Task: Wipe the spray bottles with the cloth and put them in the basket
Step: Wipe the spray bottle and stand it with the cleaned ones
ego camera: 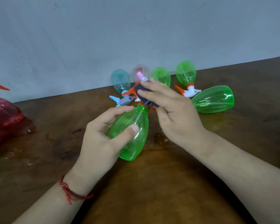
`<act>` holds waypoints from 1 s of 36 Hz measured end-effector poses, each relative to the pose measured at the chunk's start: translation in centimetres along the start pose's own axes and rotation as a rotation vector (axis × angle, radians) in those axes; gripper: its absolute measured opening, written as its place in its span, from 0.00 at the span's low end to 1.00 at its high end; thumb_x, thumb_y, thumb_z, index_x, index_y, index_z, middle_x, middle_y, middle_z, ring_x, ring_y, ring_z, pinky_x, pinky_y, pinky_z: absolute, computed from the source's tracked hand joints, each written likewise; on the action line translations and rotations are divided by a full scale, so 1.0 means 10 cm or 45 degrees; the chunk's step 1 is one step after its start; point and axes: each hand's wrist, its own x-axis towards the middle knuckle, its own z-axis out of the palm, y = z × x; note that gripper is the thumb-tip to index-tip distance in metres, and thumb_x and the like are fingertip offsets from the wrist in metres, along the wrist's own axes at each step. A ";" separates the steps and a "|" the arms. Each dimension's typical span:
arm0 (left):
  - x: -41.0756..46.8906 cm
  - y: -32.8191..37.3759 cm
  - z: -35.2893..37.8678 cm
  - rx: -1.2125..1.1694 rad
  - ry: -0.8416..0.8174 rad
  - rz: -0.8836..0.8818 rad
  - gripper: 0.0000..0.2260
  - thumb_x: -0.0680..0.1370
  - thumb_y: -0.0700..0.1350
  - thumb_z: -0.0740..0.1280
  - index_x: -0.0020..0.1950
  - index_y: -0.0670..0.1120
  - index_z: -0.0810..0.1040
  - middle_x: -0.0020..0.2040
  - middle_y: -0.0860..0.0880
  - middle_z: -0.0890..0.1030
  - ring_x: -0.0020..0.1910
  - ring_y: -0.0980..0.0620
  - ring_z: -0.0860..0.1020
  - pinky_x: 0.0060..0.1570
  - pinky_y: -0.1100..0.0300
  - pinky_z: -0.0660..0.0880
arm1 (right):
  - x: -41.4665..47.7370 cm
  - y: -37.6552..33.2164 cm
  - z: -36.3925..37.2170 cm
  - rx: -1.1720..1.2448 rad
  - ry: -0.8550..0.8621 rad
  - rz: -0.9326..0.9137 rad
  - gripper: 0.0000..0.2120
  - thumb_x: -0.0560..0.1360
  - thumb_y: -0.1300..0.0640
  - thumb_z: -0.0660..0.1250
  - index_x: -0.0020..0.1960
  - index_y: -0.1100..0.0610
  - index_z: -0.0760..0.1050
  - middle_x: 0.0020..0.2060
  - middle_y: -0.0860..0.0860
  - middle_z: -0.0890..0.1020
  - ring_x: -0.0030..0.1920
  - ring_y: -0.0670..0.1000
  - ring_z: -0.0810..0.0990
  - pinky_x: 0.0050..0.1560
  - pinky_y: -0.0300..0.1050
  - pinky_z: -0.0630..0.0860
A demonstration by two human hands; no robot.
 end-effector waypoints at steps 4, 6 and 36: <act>0.02 -0.02 -0.02 -0.045 0.079 0.001 0.15 0.75 0.41 0.76 0.61 0.47 0.85 0.58 0.47 0.88 0.60 0.46 0.85 0.62 0.49 0.80 | -0.02 -0.01 0.07 0.002 -0.090 0.026 0.24 0.78 0.76 0.61 0.67 0.59 0.83 0.70 0.51 0.81 0.76 0.51 0.73 0.79 0.47 0.67; 0.02 -0.02 -0.04 -0.048 0.068 -0.015 0.14 0.75 0.41 0.76 0.61 0.47 0.85 0.57 0.47 0.88 0.59 0.46 0.86 0.61 0.50 0.80 | -0.02 -0.02 0.06 -0.024 -0.106 0.022 0.24 0.78 0.75 0.62 0.66 0.58 0.84 0.68 0.50 0.82 0.73 0.49 0.76 0.77 0.47 0.69; 0.07 -0.13 -0.07 -0.132 0.213 0.037 0.20 0.76 0.51 0.75 0.67 0.47 0.80 0.62 0.48 0.84 0.64 0.47 0.82 0.66 0.48 0.77 | -0.05 -0.07 0.10 0.484 -0.018 0.625 0.23 0.81 0.71 0.63 0.63 0.47 0.85 0.59 0.37 0.86 0.64 0.36 0.80 0.69 0.37 0.73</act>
